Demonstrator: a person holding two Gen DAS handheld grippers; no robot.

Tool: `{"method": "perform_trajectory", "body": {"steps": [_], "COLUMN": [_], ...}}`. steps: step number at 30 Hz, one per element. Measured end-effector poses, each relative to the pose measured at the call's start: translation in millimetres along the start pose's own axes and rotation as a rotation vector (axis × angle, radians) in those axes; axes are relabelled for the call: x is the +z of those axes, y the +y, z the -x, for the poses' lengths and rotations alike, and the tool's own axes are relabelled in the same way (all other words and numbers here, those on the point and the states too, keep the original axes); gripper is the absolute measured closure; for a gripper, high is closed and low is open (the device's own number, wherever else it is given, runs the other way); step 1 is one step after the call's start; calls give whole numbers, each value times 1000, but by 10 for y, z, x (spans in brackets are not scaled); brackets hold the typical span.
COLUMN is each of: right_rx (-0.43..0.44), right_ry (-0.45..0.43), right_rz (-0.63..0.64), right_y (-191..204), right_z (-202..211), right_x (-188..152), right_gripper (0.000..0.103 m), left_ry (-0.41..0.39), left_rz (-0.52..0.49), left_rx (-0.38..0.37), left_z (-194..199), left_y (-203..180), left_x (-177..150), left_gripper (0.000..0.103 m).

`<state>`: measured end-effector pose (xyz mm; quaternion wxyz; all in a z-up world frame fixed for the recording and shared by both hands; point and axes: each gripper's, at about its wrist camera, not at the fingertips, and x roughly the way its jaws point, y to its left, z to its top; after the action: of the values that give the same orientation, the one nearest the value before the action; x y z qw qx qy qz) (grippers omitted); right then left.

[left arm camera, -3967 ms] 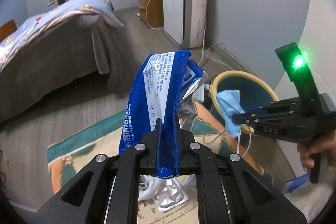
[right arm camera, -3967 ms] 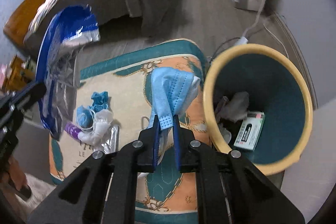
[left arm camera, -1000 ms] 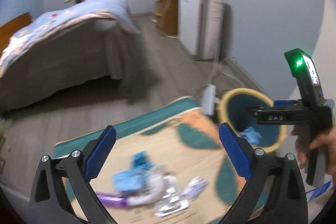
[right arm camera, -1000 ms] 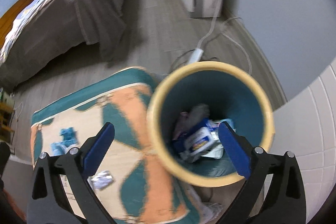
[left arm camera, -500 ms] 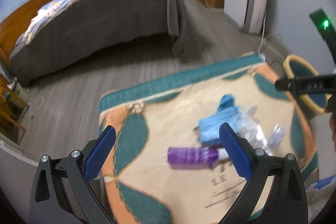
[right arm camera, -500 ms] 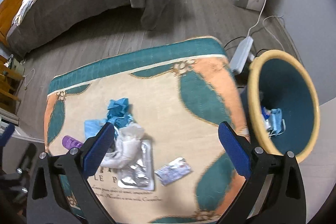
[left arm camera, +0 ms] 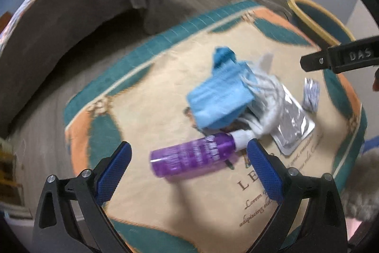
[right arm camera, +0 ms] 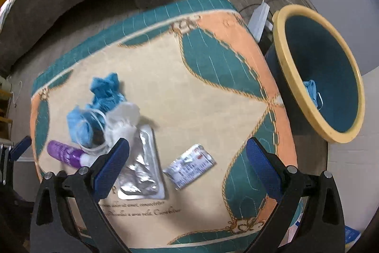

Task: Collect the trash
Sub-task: 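Grasp the purple spray bottle with the left tool while the right tool grasps a medicine packet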

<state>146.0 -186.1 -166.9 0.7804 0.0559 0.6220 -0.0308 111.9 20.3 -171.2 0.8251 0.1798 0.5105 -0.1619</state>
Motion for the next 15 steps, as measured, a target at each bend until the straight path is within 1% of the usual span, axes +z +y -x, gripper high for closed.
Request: {"method": "perform_trajectory", "body": {"steps": [2,3,5,7,8,9,10,11,13,15], "right_rx": [-5,0,15,29,36,46,52,54,59,50], "right_ry": [15,23,52,87,97,104,110,123,145,160], "right_rz": [-2,-5,-12,-14,-15,-19,-20,-19,-17,-4], "right_y": [-29,-44,-70,-89,-89,-94,-98,-99,-102,-86], "right_z": [-60,-88,-169,-241,-265,-278,-287,-308,-350,-388], "right_x": [-30,-38,-64,-96,-113,-121,-125,-137,-163,-195], "right_gripper": [7,9,16,28,31,36,39,40,48,52], "left_ry": [29,48,67,76,74,70,67,67,68,73], "left_rz": [-38,-75,-101,-124,-128,-121,-112,-106,-99,-100], "left_rx": [0,3,0,3,-1,-11,-23,-33,-59,-66], "left_z": [-92,-142,-194,-211,-202,-188,-174,-161,-126,-106], "left_y": [-77,-141,-194,-240,-248,-246,-238,-235,-235,-239], "left_x": [-12,-24,-45,-62,-64,-63,-58,-53,-53,-44], "left_gripper": [8,9,13,19,20,22,25,26,33,38]}}
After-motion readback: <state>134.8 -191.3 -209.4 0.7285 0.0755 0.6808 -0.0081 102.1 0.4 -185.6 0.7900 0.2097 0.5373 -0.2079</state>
